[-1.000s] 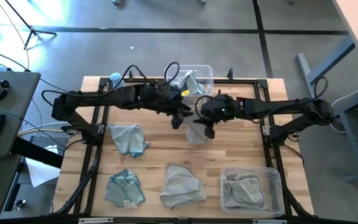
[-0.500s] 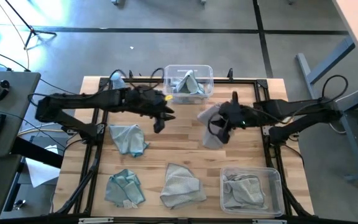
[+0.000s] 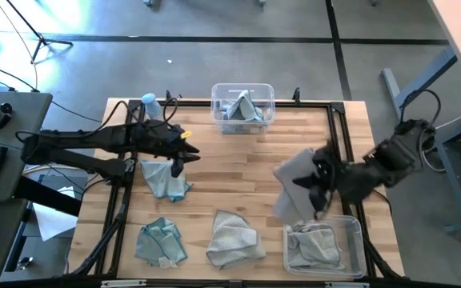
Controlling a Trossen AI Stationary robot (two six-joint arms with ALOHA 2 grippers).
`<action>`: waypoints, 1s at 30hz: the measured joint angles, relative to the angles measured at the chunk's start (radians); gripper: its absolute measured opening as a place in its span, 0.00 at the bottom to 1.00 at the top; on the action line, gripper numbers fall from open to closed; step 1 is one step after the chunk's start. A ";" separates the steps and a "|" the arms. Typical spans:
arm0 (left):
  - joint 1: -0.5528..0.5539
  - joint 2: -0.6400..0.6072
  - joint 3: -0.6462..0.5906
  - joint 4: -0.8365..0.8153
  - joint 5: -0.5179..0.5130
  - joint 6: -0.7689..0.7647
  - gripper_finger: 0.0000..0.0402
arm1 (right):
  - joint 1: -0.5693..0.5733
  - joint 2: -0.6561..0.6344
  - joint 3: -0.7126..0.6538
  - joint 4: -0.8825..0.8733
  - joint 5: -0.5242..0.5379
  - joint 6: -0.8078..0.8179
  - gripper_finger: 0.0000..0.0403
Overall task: Sort microfiber towel by color & place in baskets
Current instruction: Put the gray towel into the bottom transparent bin
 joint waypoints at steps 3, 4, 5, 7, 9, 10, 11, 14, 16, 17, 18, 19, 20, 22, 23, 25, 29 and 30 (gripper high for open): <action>0.000 -0.023 -0.023 0.006 0.004 -0.001 0.29 | 0.076 0.097 0.136 -0.175 -0.016 0.155 0.01; 0.000 -0.027 -0.026 0.006 0.004 0.000 0.29 | 0.101 0.138 0.184 -0.250 -0.024 0.214 0.01; 0.000 -0.029 -0.031 0.012 0.004 0.000 0.29 | 0.123 0.177 0.224 -0.308 -0.038 0.274 0.01; 0.000 -0.031 -0.037 0.009 0.004 0.006 0.29 | 0.158 0.229 0.251 -0.283 -0.066 0.293 0.01; 0.000 -0.028 -0.037 0.013 0.004 0.014 0.29 | 0.187 0.273 0.262 -0.282 -0.064 0.321 0.01; 0.000 -0.026 -0.036 0.015 0.005 0.017 0.29 | 0.195 0.294 0.268 -0.297 -0.066 0.366 0.01; 0.000 -0.026 -0.037 0.013 0.005 0.018 0.29 | 0.202 0.312 0.268 -0.304 -0.087 0.398 0.01; 0.000 -0.026 -0.037 0.013 0.005 0.018 0.29 | 0.223 0.360 0.228 -0.302 -0.174 0.447 0.00; 0.000 -0.026 -0.037 0.013 0.007 0.027 0.29 | 0.233 0.385 0.192 -0.299 -0.233 0.484 0.00; 0.000 -0.026 -0.037 0.013 0.008 0.033 0.29 | 0.241 0.393 0.174 -0.301 -0.270 0.496 0.00; 0.000 -0.026 -0.037 0.016 0.008 0.039 0.29 | 0.249 0.400 0.156 -0.301 -0.313 0.506 0.00; 0.000 -0.026 -0.037 0.020 0.008 0.048 0.29 | 0.256 0.406 0.134 -0.301 -0.359 0.517 0.00; 0.000 -0.026 -0.037 0.026 0.008 0.057 0.29 | 0.264 0.413 0.112 -0.301 -0.402 0.530 0.00; 0.000 -0.026 -0.037 0.043 0.008 0.060 0.29 | 0.283 0.427 0.070 -0.298 -0.475 0.561 0.00; 0.000 -0.026 -0.037 0.049 0.008 0.059 0.29 | 0.293 0.430 0.049 -0.289 -0.503 0.567 0.00; 0.000 -0.025 -0.037 0.063 0.008 0.054 0.29 | 0.311 0.430 0.011 -0.265 -0.518 0.569 0.00; 0.000 -0.025 -0.037 0.066 0.009 0.029 0.29 | 0.330 0.431 -0.078 -0.194 -0.503 0.552 0.00; 0.000 -0.025 -0.037 0.066 0.009 0.026 0.29 | 0.331 0.431 -0.101 -0.174 -0.501 0.540 0.00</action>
